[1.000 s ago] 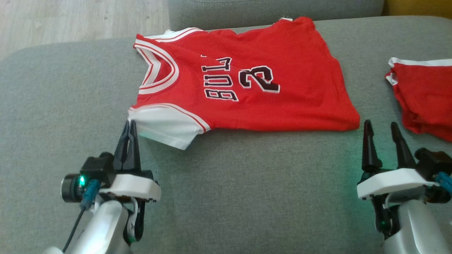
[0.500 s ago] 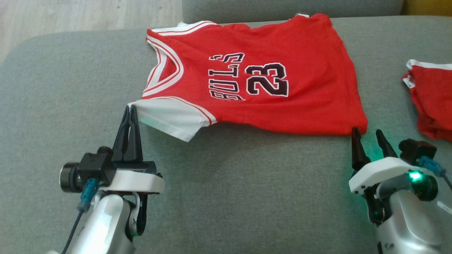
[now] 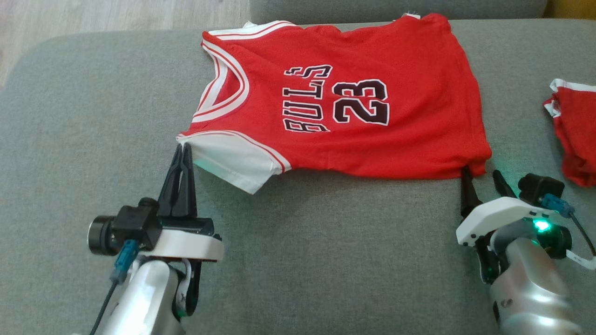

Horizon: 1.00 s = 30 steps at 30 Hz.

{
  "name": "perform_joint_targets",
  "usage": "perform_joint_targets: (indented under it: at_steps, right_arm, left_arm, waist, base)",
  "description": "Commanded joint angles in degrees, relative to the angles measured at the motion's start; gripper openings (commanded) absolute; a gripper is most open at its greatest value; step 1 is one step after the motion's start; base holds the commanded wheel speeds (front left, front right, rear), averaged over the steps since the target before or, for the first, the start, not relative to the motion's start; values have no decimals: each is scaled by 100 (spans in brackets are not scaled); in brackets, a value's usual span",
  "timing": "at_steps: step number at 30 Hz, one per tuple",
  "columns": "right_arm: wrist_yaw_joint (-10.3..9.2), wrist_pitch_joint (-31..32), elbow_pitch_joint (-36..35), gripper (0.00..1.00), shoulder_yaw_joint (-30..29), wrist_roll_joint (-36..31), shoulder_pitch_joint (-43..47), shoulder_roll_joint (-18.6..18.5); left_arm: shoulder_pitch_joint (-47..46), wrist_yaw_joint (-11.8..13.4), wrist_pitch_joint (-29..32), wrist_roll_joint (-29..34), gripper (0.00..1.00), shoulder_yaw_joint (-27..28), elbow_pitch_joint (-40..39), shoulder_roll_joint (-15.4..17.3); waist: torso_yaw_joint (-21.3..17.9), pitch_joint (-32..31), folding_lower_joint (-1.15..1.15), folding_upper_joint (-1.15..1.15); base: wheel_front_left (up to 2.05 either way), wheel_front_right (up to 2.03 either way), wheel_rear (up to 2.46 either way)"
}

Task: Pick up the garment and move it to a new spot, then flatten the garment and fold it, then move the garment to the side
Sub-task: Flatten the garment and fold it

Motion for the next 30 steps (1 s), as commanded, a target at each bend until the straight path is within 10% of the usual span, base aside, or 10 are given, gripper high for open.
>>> perform_joint_targets:
  at_steps: [1, 9, 11, 12, 21, 30]
  right_arm:
    - [-5, -56, 61, 100, 135, -48, -125, -3]
    - [-5, -354, 621, 100, 423, 55, -426, -3]
    - [-5, -420, 686, 7, 590, 162, -469, -3]
    - [-5, -455, 696, 0, 657, 217, -482, -3]
    - [-5, -614, 460, 0, 774, 412, -368, -3]
    - [-5, -630, -1245, 0, 701, 488, 15, -3]
  left_arm:
    - [-150, -36, -54, 58, 0, 227, -148, 37]
    - [-157, -116, -54, 124, 0, 242, -6, 11]
    - [-155, -131, -54, 137, 0, 234, 44, 14]
    - [-148, -135, -54, 139, 0, 236, 62, 13]
    - [-57, -136, -54, 114, 0, 359, 83, 58]
    - [-68, -258, -53, -165, 0, 669, -248, 127]
  waist:
    - [-4, 5, 0, 0]
    - [-32, -44, 0, 0]
    - [-45, -79, 0, 0]
    - [-54, -99, 0, 0]
    - [-181, -346, 0, 0]
    - [-447, -693, 0, 0]
  base:
    - [0, 0, 0]
    - [0, 0, 0]
    - [0, 0, 0]
    - [0, 0, 0]
    - [0, 0, 0]
    - [0, 0, 0]
